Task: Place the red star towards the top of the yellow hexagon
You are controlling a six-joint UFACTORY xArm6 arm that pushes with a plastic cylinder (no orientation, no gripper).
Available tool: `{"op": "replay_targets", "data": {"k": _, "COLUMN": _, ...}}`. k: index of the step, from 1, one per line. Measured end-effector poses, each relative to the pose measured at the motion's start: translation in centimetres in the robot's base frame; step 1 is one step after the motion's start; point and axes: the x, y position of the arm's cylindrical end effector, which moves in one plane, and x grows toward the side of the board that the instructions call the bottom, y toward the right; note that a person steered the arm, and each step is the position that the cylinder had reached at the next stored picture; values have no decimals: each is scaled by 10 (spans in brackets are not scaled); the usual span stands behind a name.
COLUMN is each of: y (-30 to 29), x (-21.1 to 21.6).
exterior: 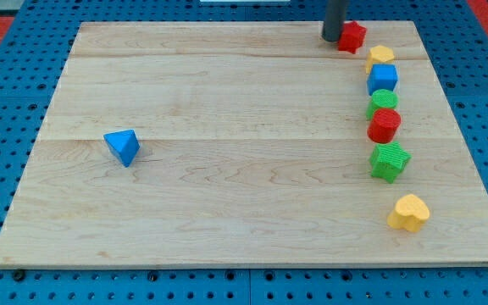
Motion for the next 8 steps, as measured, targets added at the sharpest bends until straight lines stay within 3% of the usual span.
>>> {"op": "replay_targets", "data": {"k": 2, "y": 3, "x": -6}}
{"op": "replay_targets", "data": {"k": 4, "y": -159, "x": -9}}
{"op": "replay_targets", "data": {"k": 6, "y": -276, "x": 52}}
{"op": "replay_targets", "data": {"k": 8, "y": -280, "x": 146}}
